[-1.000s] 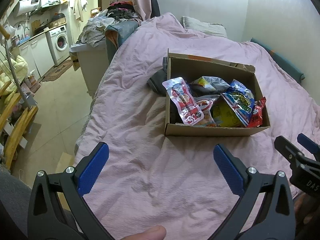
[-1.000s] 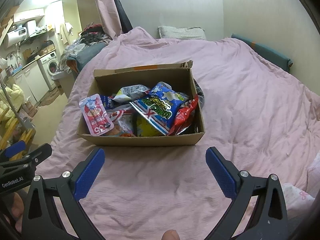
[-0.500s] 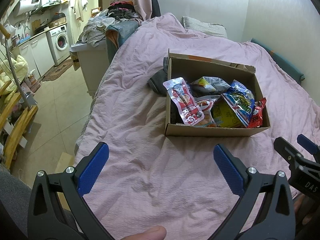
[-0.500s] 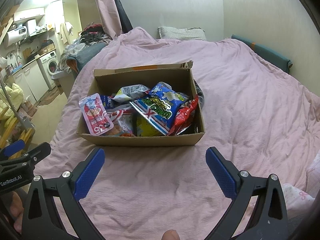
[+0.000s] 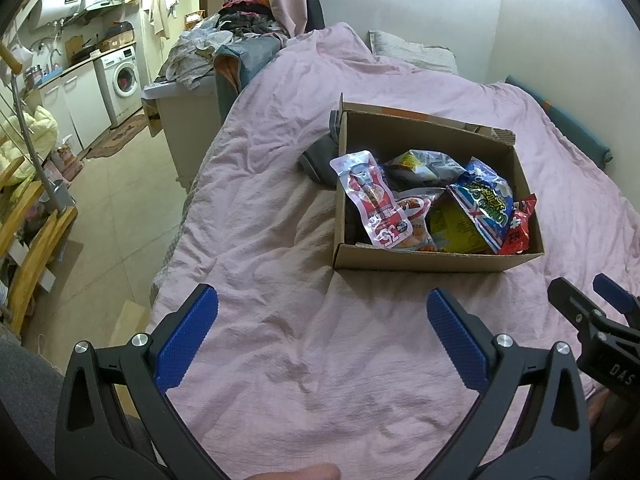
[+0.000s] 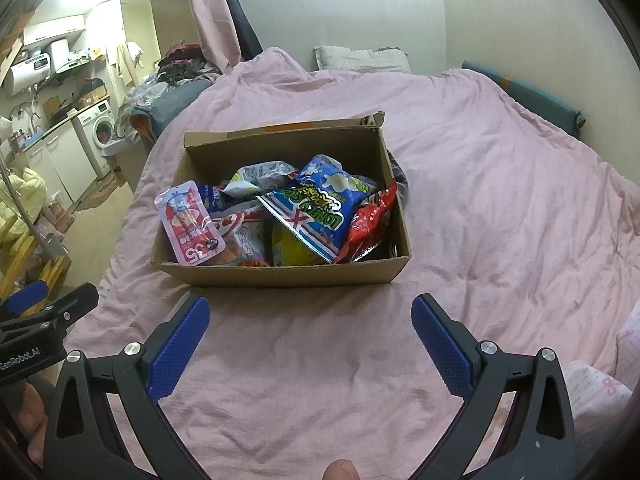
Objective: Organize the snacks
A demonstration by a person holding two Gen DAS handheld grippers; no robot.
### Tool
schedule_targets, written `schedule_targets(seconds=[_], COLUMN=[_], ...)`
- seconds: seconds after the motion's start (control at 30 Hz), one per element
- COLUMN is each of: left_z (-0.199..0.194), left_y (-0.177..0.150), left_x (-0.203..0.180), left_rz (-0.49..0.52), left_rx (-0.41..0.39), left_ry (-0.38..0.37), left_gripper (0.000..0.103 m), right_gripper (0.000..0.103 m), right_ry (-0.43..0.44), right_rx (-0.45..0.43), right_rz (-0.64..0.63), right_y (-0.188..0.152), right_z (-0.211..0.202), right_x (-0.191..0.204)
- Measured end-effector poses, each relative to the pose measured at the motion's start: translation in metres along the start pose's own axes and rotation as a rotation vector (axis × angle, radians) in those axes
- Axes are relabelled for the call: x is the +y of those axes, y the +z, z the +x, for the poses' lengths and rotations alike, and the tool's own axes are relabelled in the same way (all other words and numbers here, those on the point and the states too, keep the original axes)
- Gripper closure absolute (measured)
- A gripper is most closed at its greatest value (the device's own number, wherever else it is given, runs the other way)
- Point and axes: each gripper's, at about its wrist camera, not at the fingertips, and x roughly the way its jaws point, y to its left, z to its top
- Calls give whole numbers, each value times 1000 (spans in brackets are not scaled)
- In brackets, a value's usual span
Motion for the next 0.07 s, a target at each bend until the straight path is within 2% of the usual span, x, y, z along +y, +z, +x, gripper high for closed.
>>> schedule_targets(seconds=[0.07], left_z=[1], left_y=[0], left_x=[0], left_rz=[-3], left_rx=[5], left_ry=[-4], left_gripper=[0], right_gripper=[0], right_ry=[1], right_rx=[1], right_rz=[3], right_y=[0], right_z=[1], right_x=[-2])
